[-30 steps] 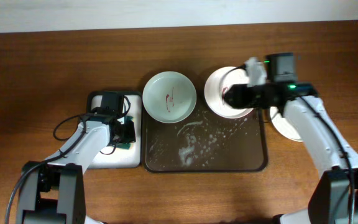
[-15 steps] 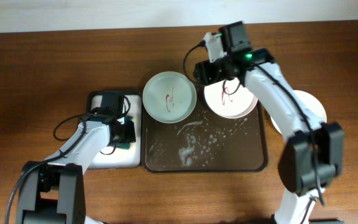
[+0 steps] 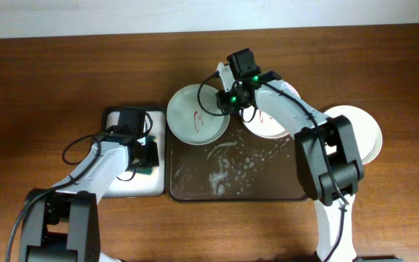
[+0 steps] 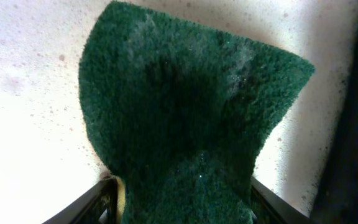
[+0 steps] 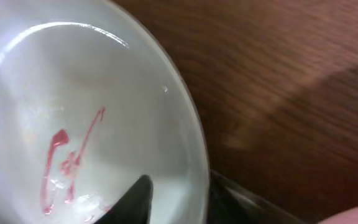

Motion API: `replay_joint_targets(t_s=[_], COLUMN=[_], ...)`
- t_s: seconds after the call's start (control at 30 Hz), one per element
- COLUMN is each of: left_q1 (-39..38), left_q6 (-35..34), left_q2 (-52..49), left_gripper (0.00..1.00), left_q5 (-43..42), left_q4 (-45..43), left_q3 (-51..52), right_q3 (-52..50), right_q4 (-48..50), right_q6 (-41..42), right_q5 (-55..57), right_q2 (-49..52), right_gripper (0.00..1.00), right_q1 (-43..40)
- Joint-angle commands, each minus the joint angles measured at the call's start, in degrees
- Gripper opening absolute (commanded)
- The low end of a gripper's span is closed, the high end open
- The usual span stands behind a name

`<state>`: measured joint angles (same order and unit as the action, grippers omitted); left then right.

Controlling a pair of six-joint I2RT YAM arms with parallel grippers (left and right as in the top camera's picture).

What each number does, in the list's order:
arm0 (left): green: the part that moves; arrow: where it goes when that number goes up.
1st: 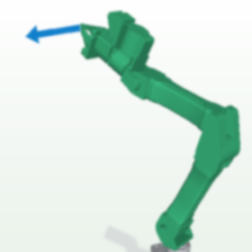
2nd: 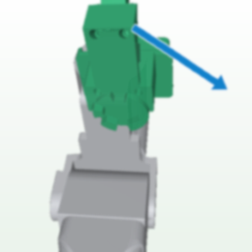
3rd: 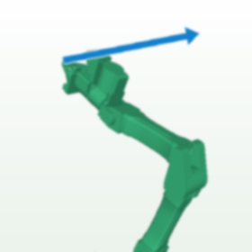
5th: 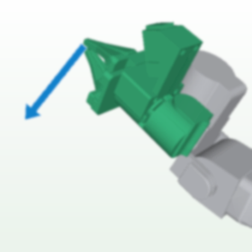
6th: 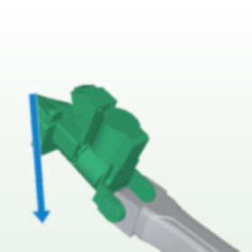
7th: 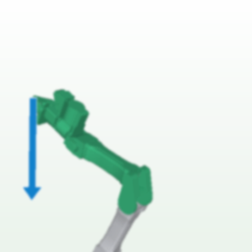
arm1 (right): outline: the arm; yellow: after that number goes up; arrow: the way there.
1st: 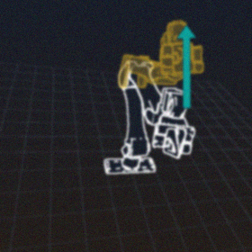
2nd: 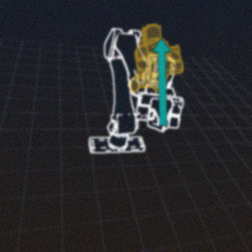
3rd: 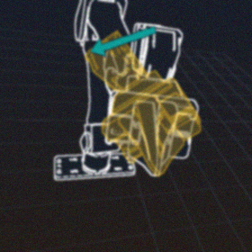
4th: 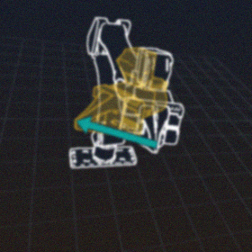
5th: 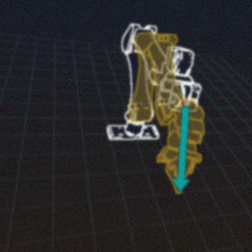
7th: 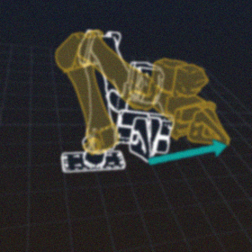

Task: Clean dirty plates on tray and stack at the side
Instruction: 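Grip the light green plate and drag it to the tray center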

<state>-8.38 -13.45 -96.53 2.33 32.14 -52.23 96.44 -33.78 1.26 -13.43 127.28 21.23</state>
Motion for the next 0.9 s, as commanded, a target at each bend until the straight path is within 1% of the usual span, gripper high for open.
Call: replay_joint_targets(t_s=[0.0,0.07,0.1,0.2,0.27,0.33,0.43,0.57,0.67,0.7,0.8,0.83,0.87], left_q1=[0.24,0.24,0.24,0.26,0.26,0.24,0.26,0.26,0.26,0.26,0.24,0.24,0.24], left_q6=[0.07,0.07,0.07,0.07,0.07,0.07,0.07,0.07,0.07,0.07,0.07,0.07,0.07], left_q2=[0.76,0.76,0.76,0.76,0.76,0.76,0.76,0.76,0.76,0.76,0.76,0.76,0.76], left_gripper=[0.59,0.59,0.59,0.59,0.59,0.59,0.6,0.6,0.59,0.57,0.44,0.32,0.18], left_q5=[0.0,0.0,0.0,0.0,0.02,0.02,0.02,0.0,0.02,0.04,0.26,0.24,0.26], left_q4=[0.07,0.09,0.09,0.07,0.04,0.04,-0.15,-0.44,-0.46,-0.74,-2.93,-3.58,-4.13], left_q3=[0.57,0.57,0.57,0.57,0.57,0.57,0.57,0.57,0.57,0.57,0.57,0.57,0.57], right_q3=[0.59,0.66,0.66,0.66,0.66,0.66,-0.11,-3.89,-8.59,-10.08,-13.22,-13.49,-13.53], right_q4=[0.2,-0.48,-1.88,-7.23,-13.99,-24.28,-30.8,-31.06,-27.17,-25.79,-23.76,-23.78,-23.82], right_q6=[1.22,1.36,1.36,1.46,4.37,6.78,6.78,7.45,8.37,8.81,9.77,9.77,9.77], right_q5=[0.66,0.68,0.66,0.68,0.63,0.59,0.61,0.63,0.61,0.59,0.61,0.59,0.59], right_q2=[1.09,0.74,0.11,-2.6,-5.01,-5.97,-5.7,-5.68,-5.68,-5.64,-5.64,-5.64,-5.64], right_gripper=[0.18,0.06,0.04,0.04,0.04,0.04,0.04,0.04,0.04,0.04,0.04,0.04,0.04], right_q1=[0.66,0.44,0.22,-0.55,-1.27,-1.73,-1.57,-0.96,-0.96,-0.96,-0.96,-0.96,-0.96])
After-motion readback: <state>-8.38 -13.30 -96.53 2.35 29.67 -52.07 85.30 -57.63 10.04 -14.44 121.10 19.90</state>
